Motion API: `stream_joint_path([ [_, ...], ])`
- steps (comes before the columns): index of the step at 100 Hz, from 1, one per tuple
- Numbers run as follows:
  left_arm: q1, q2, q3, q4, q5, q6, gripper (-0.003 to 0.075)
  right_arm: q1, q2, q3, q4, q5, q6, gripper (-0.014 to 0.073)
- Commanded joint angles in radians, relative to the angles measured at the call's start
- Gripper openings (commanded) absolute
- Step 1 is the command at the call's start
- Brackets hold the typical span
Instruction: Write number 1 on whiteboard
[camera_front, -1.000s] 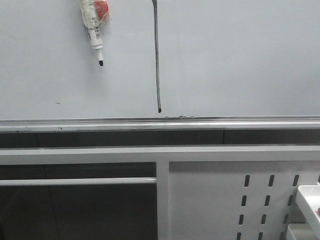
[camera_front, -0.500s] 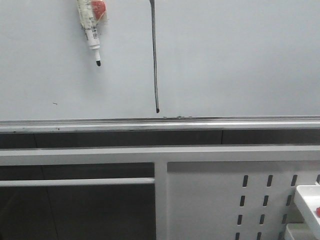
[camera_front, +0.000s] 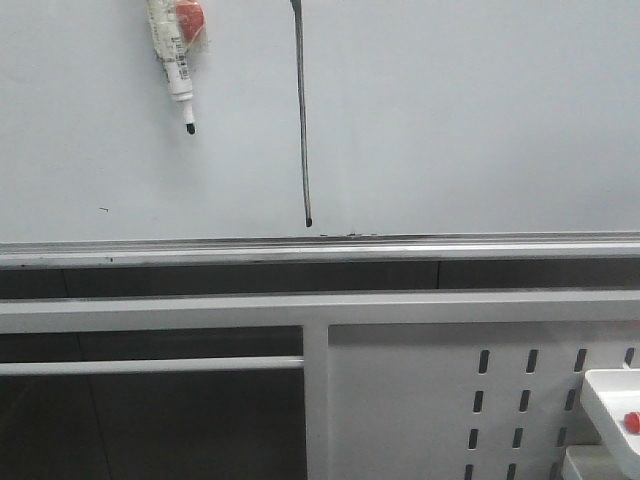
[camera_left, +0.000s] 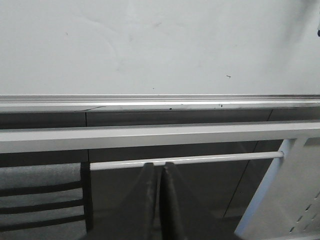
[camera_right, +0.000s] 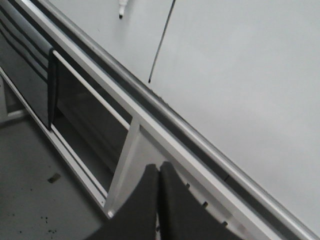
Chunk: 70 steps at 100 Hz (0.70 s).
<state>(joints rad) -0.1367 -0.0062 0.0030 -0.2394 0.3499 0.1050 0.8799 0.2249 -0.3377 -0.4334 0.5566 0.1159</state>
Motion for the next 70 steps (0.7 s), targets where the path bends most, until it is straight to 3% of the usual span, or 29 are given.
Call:
stream_joint_path([
  [1, 0.004, -0.021, 0.035, -0.003, -0.045, -0.011, -0.002, -0.063, 0.008, 0.021, -0.03, -0.092, 0.0, -0.005],
  [18, 0.004, -0.021, 0.035, -0.003, -0.045, -0.011, -0.002, -0.251, -0.003, 0.144, 0.001, -0.362, 0.0, -0.005],
  [28, 0.004, -0.021, 0.035, -0.003, -0.045, -0.011, -0.002, -0.364, -0.028, 0.232, 0.113, -0.565, 0.0, -0.005],
  [38, 0.004, -0.021, 0.035, -0.003, -0.045, -0.011, -0.002, -0.454, -0.071, 0.326, 0.231, -0.669, 0.0, -0.005],
  [44, 0.004, -0.021, 0.035, -0.003, -0.045, -0.011, -0.002, -0.495, -0.117, 0.362, 0.25, -0.667, 0.0, -0.005],
  [52, 0.004, -0.021, 0.035, -0.004, -0.045, -0.011, -0.002, -0.528, -0.186, 0.354, 0.25, -0.497, 0.0, -0.005],
  [70, 0.004, -0.021, 0.035, -0.013, -0.045, -0.011, -0.002, -0.554, -0.25, 0.359, 0.25, -0.336, 0.0, -0.005],
])
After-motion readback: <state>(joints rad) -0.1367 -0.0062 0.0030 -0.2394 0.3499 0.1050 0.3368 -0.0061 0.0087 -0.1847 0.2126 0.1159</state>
